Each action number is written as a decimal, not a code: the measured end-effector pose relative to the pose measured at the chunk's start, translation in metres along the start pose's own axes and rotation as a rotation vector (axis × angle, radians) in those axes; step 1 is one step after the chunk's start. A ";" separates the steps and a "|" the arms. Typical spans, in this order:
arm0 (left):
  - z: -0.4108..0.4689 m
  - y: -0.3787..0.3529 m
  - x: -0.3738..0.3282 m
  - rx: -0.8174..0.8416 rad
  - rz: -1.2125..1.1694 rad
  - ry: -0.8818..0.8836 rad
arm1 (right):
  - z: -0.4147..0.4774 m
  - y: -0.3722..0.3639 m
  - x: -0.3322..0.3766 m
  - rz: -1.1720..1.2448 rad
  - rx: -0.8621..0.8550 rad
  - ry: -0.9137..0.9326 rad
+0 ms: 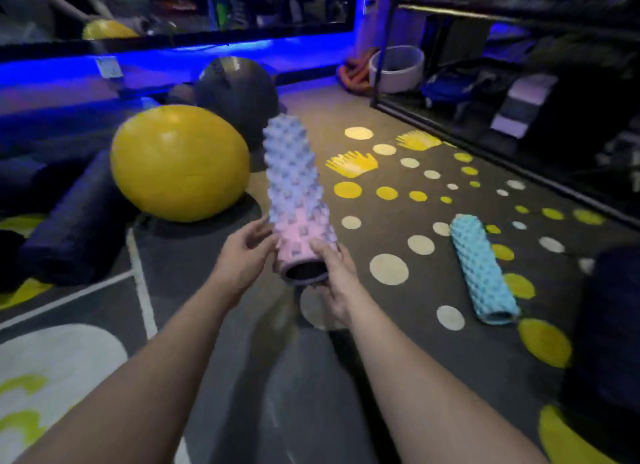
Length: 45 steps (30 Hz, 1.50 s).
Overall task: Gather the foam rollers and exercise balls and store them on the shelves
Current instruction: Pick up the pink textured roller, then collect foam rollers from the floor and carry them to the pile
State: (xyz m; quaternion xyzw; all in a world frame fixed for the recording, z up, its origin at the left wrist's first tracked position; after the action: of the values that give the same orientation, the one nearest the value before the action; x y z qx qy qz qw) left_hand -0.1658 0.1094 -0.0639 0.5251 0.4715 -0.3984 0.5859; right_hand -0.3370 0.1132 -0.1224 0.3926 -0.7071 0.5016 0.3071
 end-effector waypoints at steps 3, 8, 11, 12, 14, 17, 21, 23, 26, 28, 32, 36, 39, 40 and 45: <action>0.000 -0.031 0.014 0.026 0.040 0.061 | 0.016 0.062 0.004 0.067 -0.210 0.027; -0.008 -0.048 0.027 0.058 0.116 0.092 | 0.029 0.134 0.025 -0.104 -0.639 0.125; -0.017 -0.041 0.040 0.080 0.232 0.104 | 0.030 0.155 0.032 -0.626 -0.823 -0.001; -0.020 -0.037 0.045 0.093 0.273 0.112 | 0.030 0.157 0.031 -0.774 -0.844 -0.021; -0.026 -0.027 0.050 0.102 0.324 0.130 | 0.025 0.142 0.033 -0.949 -0.841 0.072; -0.038 0.006 0.042 0.069 0.415 0.123 | 0.016 0.075 0.038 -1.111 -0.702 0.423; -0.061 0.106 0.006 -0.035 0.647 0.079 | -0.010 -0.074 0.003 -1.112 -0.223 0.709; -0.081 0.183 -0.019 -0.141 0.731 0.088 | -0.041 -0.160 -0.028 -1.049 -0.047 0.708; -0.125 0.314 -0.045 -0.266 0.816 0.169 | -0.106 -0.294 -0.087 -0.971 0.281 0.711; -0.172 0.404 -0.049 -0.376 0.885 0.277 | -0.160 -0.367 -0.129 -0.926 0.530 0.689; -0.305 0.548 -0.038 -0.582 1.035 0.661 | -0.262 -0.440 -0.203 -1.002 0.911 0.541; -0.409 0.632 -0.002 -0.673 1.097 0.912 | -0.317 -0.453 -0.250 -1.048 1.085 0.475; -0.454 0.669 0.084 -0.537 0.996 1.128 | -0.331 -0.456 -0.297 -1.160 1.146 0.402; -0.469 0.690 0.138 -0.459 0.945 1.196 | -0.336 -0.457 -0.314 -1.205 1.162 0.373; -0.484 0.616 0.202 -0.241 0.594 1.462 | -0.359 -0.444 -0.376 -1.308 1.267 0.224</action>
State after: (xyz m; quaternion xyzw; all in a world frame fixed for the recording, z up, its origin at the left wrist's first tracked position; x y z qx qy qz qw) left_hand 0.4100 0.6758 -0.1147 0.6903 0.6163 0.2732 0.2627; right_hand 0.2504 0.4641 -0.1152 0.7585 0.0973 0.5569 0.3240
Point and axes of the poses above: each hand's wrist, its own z-axis towards the middle knuckle, its own y-axis out of the back of the hand, x = y × z, the point moved 8 cm from there along z, towards the middle knuckle, and after that the axes turned 2 degrees about z, right-handed, at the moved point
